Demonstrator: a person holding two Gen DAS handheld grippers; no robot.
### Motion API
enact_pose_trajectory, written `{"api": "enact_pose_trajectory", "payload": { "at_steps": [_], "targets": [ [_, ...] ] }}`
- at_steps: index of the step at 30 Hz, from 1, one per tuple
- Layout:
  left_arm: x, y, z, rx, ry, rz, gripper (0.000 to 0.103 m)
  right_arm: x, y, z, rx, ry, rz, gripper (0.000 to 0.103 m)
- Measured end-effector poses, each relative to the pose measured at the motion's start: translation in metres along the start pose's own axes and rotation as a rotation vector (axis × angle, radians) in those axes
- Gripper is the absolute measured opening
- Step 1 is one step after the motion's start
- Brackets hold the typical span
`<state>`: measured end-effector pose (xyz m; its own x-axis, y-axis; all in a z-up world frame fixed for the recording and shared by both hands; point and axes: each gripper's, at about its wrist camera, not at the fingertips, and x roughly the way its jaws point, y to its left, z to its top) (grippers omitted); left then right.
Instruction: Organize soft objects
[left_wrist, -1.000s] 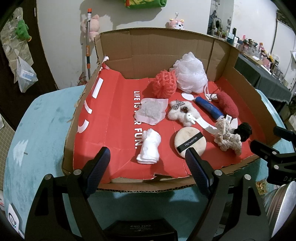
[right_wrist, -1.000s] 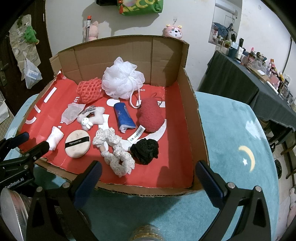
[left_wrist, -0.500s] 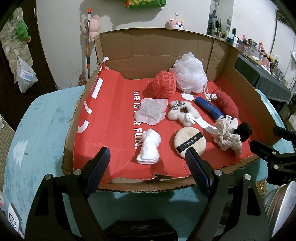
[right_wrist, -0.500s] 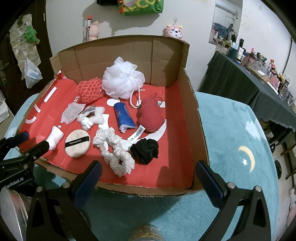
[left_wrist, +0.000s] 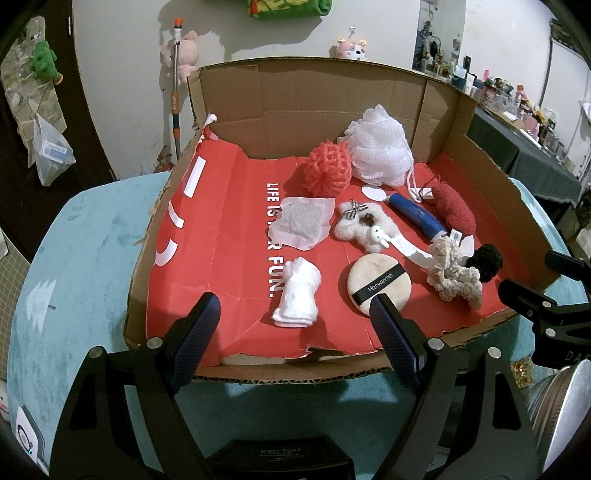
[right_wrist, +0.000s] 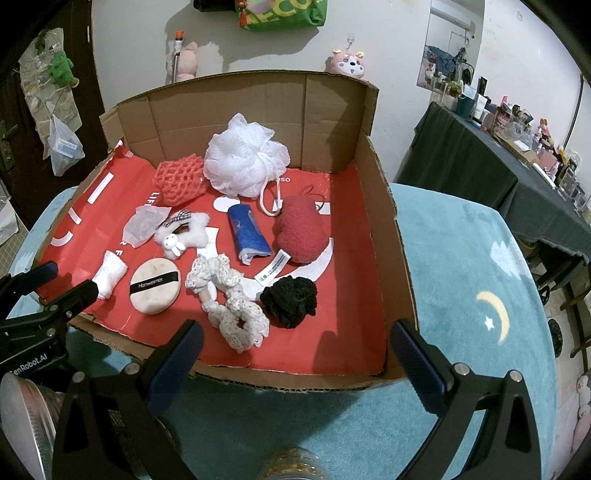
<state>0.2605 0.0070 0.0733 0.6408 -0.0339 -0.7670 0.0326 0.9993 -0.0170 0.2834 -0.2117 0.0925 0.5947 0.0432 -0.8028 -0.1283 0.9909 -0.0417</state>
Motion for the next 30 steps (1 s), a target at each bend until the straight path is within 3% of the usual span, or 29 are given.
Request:
{"api": "enact_pose_trajectory", "payload": {
  "at_steps": [21, 30],
  "targets": [
    [-0.007, 0.0, 0.003, -0.006, -0.005, -0.021, 0.083, -0.007, 0.005, 0.0, -0.037, -0.022, 0.003, 0.103],
    [-0.047, 0.01, 0.005, -0.031, -0.089, -0.024, 0.083, -0.048, -0.004, 0.002, -0.031, -0.116, -0.031, 0.103]
  ]
}}
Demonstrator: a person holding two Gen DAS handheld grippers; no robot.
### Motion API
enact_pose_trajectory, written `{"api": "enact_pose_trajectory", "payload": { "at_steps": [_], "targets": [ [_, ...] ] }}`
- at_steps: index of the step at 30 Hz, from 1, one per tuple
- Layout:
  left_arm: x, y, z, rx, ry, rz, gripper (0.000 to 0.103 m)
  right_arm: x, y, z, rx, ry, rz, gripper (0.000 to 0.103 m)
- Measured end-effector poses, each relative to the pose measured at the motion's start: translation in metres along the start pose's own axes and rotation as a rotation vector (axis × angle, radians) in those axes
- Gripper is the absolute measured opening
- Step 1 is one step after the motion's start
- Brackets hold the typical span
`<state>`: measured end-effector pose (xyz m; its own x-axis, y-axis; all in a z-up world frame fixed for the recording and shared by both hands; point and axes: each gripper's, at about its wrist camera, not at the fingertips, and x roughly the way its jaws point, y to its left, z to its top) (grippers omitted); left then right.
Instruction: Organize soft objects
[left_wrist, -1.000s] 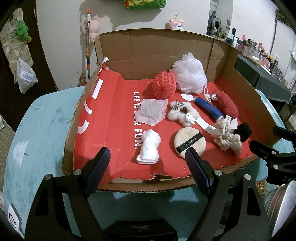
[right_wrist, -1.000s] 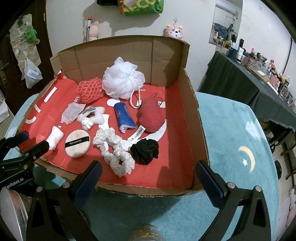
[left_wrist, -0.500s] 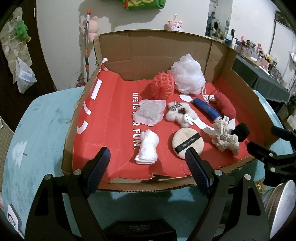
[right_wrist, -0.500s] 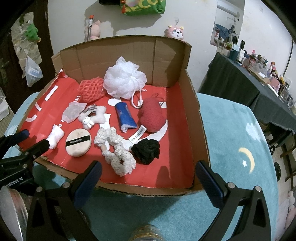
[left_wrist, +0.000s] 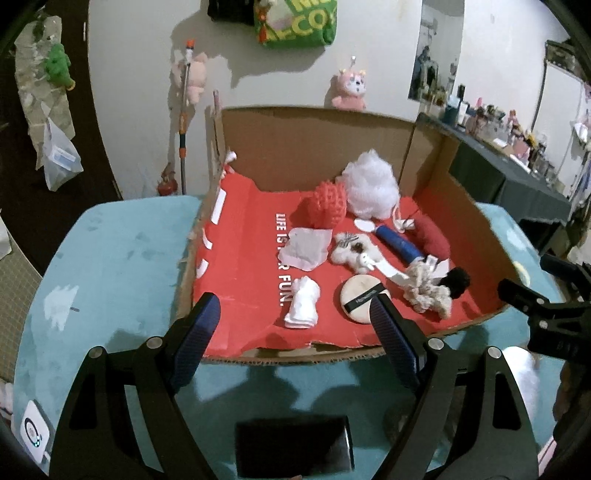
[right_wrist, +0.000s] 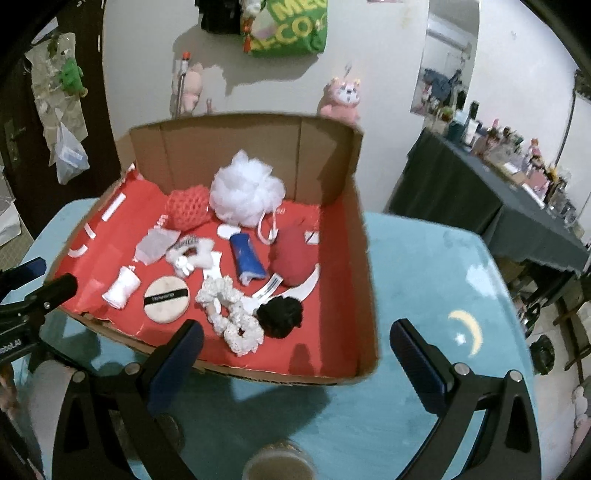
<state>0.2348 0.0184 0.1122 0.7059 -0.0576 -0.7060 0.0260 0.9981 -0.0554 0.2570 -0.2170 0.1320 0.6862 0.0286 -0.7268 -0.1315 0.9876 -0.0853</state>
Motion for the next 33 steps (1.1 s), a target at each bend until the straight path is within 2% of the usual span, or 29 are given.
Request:
{"api": "enact_pose_trajectory", "payload": {
  "at_steps": [4, 7, 12, 19, 25, 30, 33],
  "targets": [
    [-0.024, 0.001, -0.006, -0.007, -0.042, -0.014, 0.095, -0.029, -0.003, -0.003, 0.002, -0.06, -0.012, 0.103],
    [-0.048, -0.001, -0.015, -0.004, -0.092, -0.016, 0.096, -0.055, -0.005, -0.01, 0.001, -0.111, -0.012, 0.103],
    [-0.085, -0.009, -0.037, 0.009, -0.157, -0.043, 0.098, -0.094, -0.008, -0.03, 0.015, -0.169, 0.038, 0.103],
    [-0.112, -0.022, -0.072, 0.014, -0.197, -0.069, 0.098, -0.131, 0.0, -0.069, 0.01, -0.226, 0.068, 0.103],
    [-0.119, -0.034, -0.103, 0.035, -0.193, -0.071, 0.098, -0.137, 0.007, -0.103, 0.022, -0.228, 0.082, 0.103],
    [-0.108, -0.038, -0.122, 0.042, -0.153, -0.08, 0.098, -0.122, 0.011, -0.127, 0.035, -0.181, 0.094, 0.103],
    [-0.094, -0.04, -0.131, 0.052, -0.124, -0.058, 0.098, -0.102, 0.013, -0.137, 0.039, -0.139, 0.099, 0.103]
  ]
}}
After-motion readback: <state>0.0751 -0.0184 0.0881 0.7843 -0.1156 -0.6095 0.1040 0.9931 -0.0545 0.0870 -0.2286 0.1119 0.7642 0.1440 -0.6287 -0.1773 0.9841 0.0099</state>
